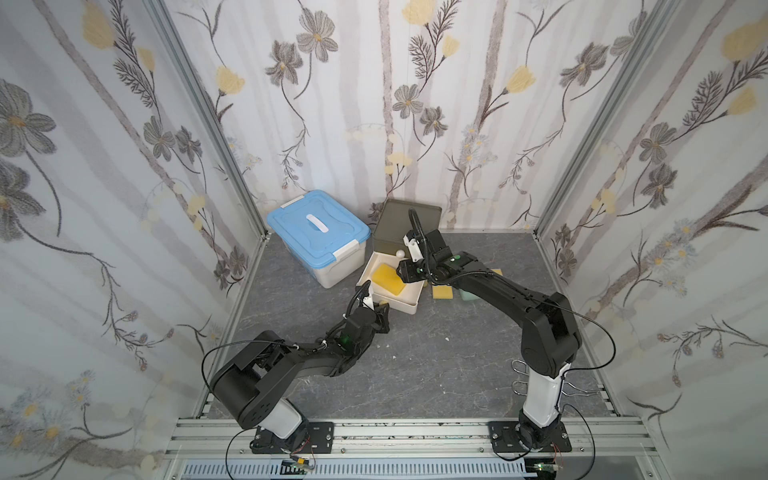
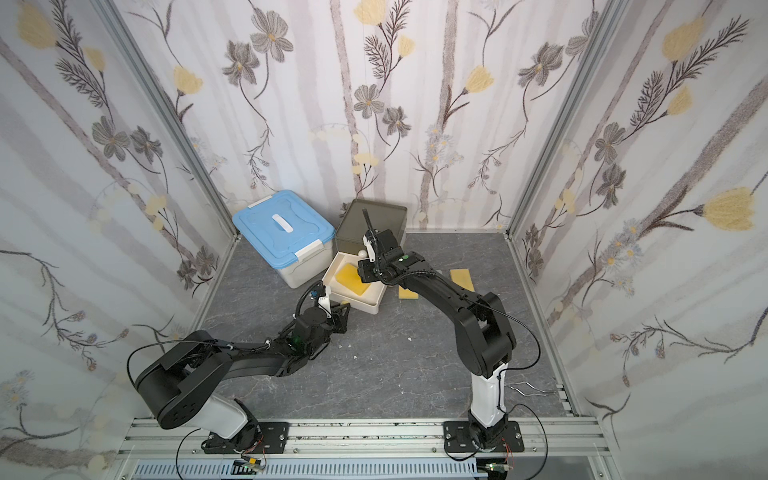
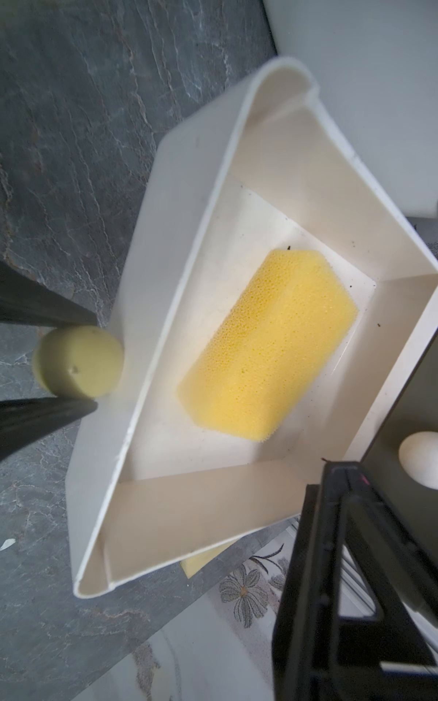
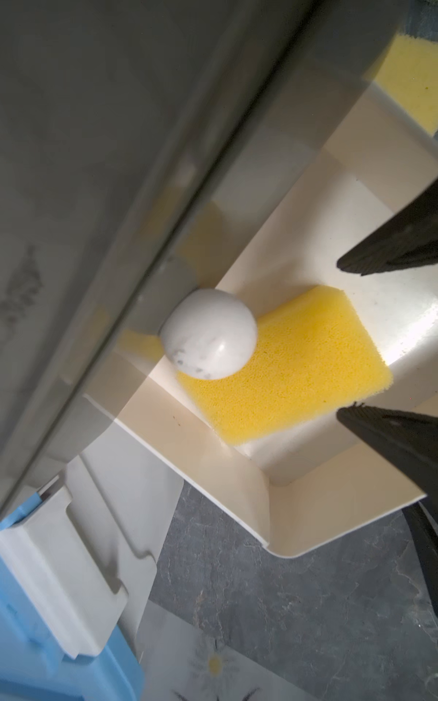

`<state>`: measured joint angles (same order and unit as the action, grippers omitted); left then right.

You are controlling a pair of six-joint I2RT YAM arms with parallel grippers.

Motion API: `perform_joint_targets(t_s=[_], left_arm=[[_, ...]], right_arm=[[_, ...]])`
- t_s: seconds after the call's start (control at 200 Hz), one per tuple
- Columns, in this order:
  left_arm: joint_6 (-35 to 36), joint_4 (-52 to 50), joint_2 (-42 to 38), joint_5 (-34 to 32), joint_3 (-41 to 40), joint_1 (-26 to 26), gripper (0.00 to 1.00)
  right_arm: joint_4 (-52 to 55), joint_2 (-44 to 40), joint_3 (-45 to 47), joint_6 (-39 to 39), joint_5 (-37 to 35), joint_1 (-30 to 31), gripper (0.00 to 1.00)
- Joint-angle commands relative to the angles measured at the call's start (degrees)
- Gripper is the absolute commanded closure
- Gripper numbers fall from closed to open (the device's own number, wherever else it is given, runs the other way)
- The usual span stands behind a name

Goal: Take the sponge out of the drawer
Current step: Pick up the sponge from the drawer.

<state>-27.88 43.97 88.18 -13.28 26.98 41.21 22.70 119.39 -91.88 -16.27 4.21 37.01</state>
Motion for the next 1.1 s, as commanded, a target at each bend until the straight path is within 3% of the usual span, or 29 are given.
perform_joint_targets(t_s=[0.0,0.809,0.969,1.094], left_arm=[[-0.68,-0.88,0.43,-1.04,-0.15,-0.08,0.79],[-0.55,0.32,0.11,-1.55,-1.25,-0.07,0.79],[-0.51,0.44,0.33,-1.50,-1.19,-0.04,0.79],[-0.54,0.57,0.50,-1.49,-1.21,-0.08,0.79]], right_arm=[[3.75,2.07,-2.16,1.32,-4.22,0.55,0.42],[10.20,11.24,-10.61,2.12,-11.15,1.66,0.46],[10.03,11.10,-10.53,2.21,-11.32,1.66,0.69],[9.75,10.88,-10.43,2.15,-11.61,1.82,0.76]])
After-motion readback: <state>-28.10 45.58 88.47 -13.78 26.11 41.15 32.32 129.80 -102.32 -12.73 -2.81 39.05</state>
